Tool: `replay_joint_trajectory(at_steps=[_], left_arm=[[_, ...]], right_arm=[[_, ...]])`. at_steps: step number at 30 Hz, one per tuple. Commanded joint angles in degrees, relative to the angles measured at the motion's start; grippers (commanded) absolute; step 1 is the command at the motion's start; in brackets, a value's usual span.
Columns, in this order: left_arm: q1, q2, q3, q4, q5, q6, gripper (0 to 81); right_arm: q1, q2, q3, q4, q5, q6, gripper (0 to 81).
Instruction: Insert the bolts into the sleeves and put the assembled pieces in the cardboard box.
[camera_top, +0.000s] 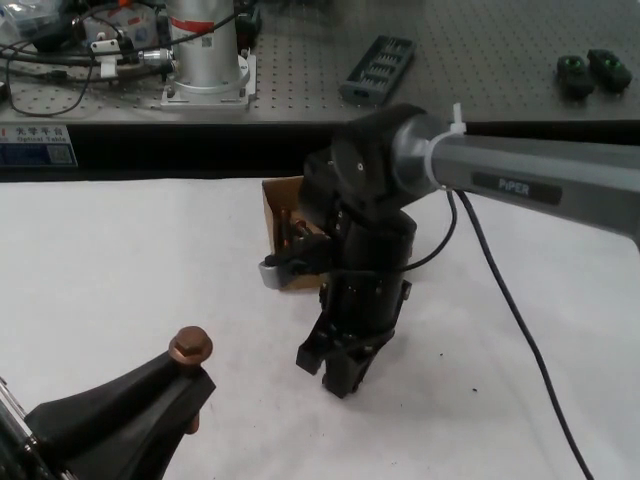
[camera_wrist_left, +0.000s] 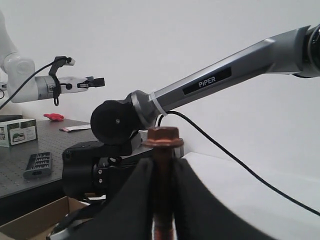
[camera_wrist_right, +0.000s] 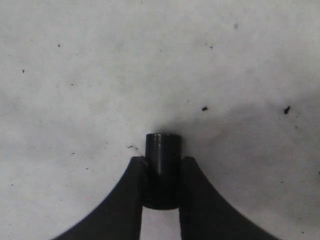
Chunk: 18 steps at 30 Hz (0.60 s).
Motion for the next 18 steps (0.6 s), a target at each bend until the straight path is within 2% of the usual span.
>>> replay_joint_trajectory(at_steps=[1,5,8,10,15,18], left_arm=[[-0.24,-0.44,-0.78,-1.22,0.57,1.12,0.6],[-0.24,-0.44,-0.78,-1.22,0.57,1.14,0.6],[-0.24,-0.44,-0.78,-1.22,0.57,1.28,0.6],[-0.24,-0.44,-0.78,-1.22,0.57,1.29,0.6],[-0.24,-0.44,-0.78,-1.08,0.57,1.28,0.6],[-0.24,-0.44,-0.78,-1.0,0.57,1.28,0.6]], right_arm=[[-0.23,-0.31,2.28,-0.47,-0.02,-0.68,6.6],[-0.23,-0.31,2.28,2.04,-0.02,-1.47,5.4],[-0.23,-0.31,2.28,3.6,-0.02,-1.98,0.3],[-0.23,-0.31,2.28,3.97,0.14,-1.98,9.4],[-0.23,-0.31,2.28,4.62,0.41,-1.42,39.5],[-0.23,-0.31,2.28,4.63,0.41,-1.43,42.7]])
